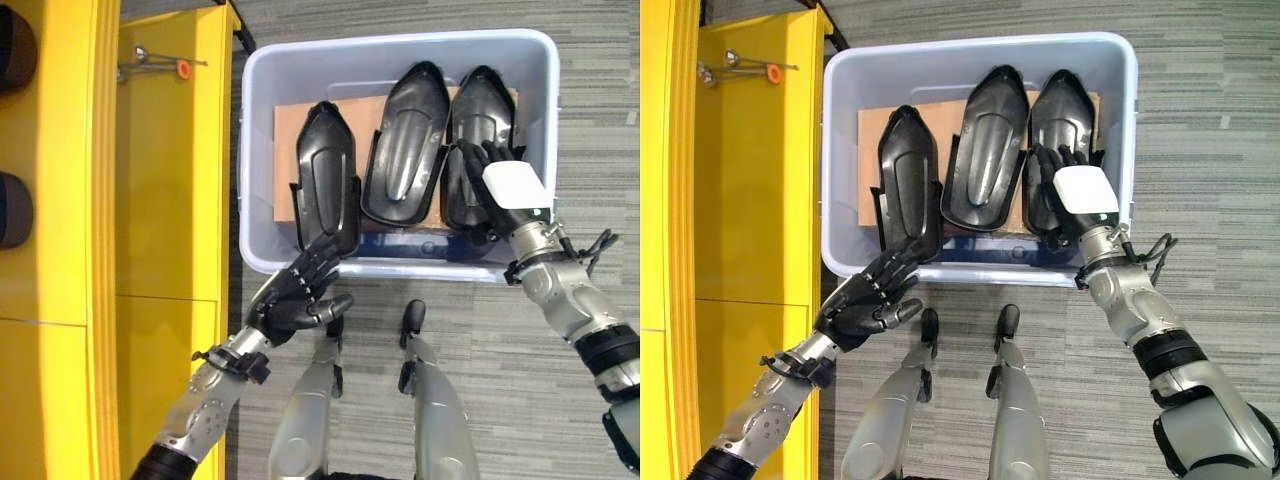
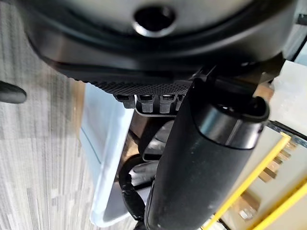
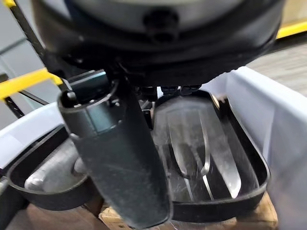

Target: Move parts from the plastic box to the shelf.

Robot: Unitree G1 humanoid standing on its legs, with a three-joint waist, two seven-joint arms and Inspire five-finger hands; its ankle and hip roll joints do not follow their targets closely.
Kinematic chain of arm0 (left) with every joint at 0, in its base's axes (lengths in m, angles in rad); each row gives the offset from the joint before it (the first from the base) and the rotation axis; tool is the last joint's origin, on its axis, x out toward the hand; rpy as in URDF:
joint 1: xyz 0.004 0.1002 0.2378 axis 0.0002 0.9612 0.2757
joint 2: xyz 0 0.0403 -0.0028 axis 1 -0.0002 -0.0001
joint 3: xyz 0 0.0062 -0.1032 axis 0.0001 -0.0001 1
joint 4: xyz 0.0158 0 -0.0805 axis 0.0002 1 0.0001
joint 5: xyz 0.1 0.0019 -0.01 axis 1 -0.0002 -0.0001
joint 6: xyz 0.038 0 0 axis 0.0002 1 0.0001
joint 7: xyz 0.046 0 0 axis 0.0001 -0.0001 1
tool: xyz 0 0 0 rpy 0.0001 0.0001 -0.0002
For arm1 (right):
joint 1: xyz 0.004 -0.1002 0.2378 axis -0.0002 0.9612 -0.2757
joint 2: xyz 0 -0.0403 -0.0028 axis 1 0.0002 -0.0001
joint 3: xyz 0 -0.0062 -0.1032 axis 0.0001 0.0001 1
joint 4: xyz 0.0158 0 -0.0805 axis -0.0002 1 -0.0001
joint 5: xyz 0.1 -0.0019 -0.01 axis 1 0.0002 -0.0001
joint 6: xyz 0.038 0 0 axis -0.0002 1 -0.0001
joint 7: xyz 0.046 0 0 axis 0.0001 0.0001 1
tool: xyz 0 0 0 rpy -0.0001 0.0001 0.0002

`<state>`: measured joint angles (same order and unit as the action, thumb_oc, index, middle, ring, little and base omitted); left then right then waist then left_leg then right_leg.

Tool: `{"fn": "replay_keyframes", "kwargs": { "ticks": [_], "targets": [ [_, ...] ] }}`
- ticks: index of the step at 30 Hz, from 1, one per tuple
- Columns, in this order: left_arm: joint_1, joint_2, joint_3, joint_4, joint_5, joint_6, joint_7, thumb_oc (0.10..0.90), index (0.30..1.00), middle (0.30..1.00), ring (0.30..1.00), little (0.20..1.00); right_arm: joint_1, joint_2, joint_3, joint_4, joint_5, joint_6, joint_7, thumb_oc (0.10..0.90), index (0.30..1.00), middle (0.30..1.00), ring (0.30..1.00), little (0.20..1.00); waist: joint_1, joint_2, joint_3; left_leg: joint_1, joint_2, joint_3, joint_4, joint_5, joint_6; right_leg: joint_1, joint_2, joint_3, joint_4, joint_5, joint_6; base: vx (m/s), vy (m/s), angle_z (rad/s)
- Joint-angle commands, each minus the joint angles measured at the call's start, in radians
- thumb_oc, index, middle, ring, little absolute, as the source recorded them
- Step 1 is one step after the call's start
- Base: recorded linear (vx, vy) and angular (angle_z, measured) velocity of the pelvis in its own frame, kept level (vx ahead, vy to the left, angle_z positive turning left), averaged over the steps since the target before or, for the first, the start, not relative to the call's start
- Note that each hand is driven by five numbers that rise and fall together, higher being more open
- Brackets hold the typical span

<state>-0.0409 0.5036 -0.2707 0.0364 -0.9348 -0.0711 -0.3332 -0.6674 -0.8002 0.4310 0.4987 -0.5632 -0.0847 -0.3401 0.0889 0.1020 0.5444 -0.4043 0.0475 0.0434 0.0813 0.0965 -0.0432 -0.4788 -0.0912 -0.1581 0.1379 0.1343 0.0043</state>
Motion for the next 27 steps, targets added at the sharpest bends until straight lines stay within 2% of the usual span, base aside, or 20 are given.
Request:
{"fn": "replay_keyframes", "kwargs": {
  "ticks": [1, 6, 10, 13, 17, 19, 23, 27],
  "targets": [
    [-0.006, 0.037, 0.019, -0.107, 0.004, -0.048, -0.062, 0.9, 1.0, 1.0, 1.0, 1.0, -0.077, -0.039, 0.022, 0.032, 0.052, 0.003, -0.089, 0.9, 1.0, 1.0, 1.0, 1.0, -0.002, 0.01, -0.024, -0.04, -0.025, -0.016, 0.024, -0.042, 0.023, -0.003, 0.005, 0.029, 0.13, -0.183, 0.05, 0.02, 0.027, 0.05],
    [-0.008, 0.027, 0.02, -0.104, 0.016, -0.041, -0.07, 0.9, 1.0, 1.0, 1.0, 1.0, -0.058, 0.013, 0.005, 0.105, 0.132, 0.109, -0.142, 0.9, 1.0, 1.0, 1.0, 1.0, 0.001, 0.016, -0.024, -0.045, -0.029, -0.011, 0.02, -0.044, 0.024, -0.012, -0.001, 0.027, 0.13, -0.182, 0.051, 0.0, 0.007, 0.02],
    [-0.012, 0.02, 0.016, -0.102, 0.011, -0.044, -0.066, 0.9, 1.0, 1.0, 1.0, 1.0, -0.039, 0.059, -0.026, 0.166, 0.176, 0.144, -0.148, 0.9, 1.0, 1.0, 1.0, 1.0, 0.001, 0.021, -0.024, -0.045, -0.031, -0.008, 0.014, -0.047, 0.026, -0.017, -0.006, 0.025, 0.13, -0.181, 0.053, 0.0, 0.017, 0.01],
    [-0.018, 0.011, 0.017, -0.106, 0.02, -0.032, -0.066, 0.9, 1.0, 1.0, 1.0, 1.0, -0.029, 0.087, -0.031, 0.192, 0.162, 0.166, -0.141, 0.9, 1.0, 1.0, 1.0, 1.0, 0.001, 0.024, -0.024, -0.045, -0.032, -0.003, 0.012, -0.047, 0.026, -0.019, -0.009, 0.025, 0.128, -0.178, 0.054, 0.0, 0.0, 0.0],
    [-0.019, 0.007, 0.015, -0.105, 0.025, -0.034, -0.068, 0.9, 1.0, 1.0, 1.0, 1.0, -0.019, 0.104, -0.03, 0.217, 0.161, 0.161, -0.154, 0.9, 1.0, 1.0, 1.0, 1.0, 0.001, 0.026, -0.024, -0.048, -0.032, 0.001, 0.011, -0.047, 0.027, -0.022, -0.014, 0.024, 0.125, -0.175, 0.054, 0.0, 0.0, 0.0],
    [-0.023, 0.004, 0.016, -0.11, 0.03, -0.03, -0.056, 0.9, 1.0, 1.0, 1.0, 1.0, -0.01, 0.113, -0.027, 0.209, 0.177, 0.163, -0.124, 0.9, 1.0, 1.0, 1.0, 1.0, -0.003, 0.026, -0.024, -0.044, -0.032, 0.005, 0.006, -0.046, 0.027, -0.022, -0.015, 0.026, 0.123, -0.173, 0.056, 0.0, 0.0, 0.0],
    [-0.016, 0.003, 0.026, -0.12, 0.03, -0.022, -0.053, 0.9, 1.0, 1.0, 1.0, 1.0, 0.017, 0.114, -0.024, 0.153, 0.111, 0.172, -0.138, 0.9, 1.0, 1.0, 1.0, 1.0, -0.009, 0.021, -0.024, -0.04, -0.031, 0.009, 0.005, -0.047, 0.028, -0.022, -0.015, 0.029, 0.123, -0.171, 0.058, 0.0, 0.0, 0.0],
    [-0.017, 0.004, 0.027, -0.121, 0.031, -0.022, -0.052, 0.9, 1.0, 1.0, 1.0, 1.0, 0.014, 0.096, -0.016, 0.119, 0.015, 0.148, -0.175, 0.9, 1.0, 1.0, 1.0, 1.0, -0.012, 0.019, -0.024, -0.038, -0.031, 0.012, 0.005, -0.046, 0.029, -0.019, -0.015, 0.031, 0.121, -0.168, 0.06, 0.0, 0.0, 0.0]
  ]
}}
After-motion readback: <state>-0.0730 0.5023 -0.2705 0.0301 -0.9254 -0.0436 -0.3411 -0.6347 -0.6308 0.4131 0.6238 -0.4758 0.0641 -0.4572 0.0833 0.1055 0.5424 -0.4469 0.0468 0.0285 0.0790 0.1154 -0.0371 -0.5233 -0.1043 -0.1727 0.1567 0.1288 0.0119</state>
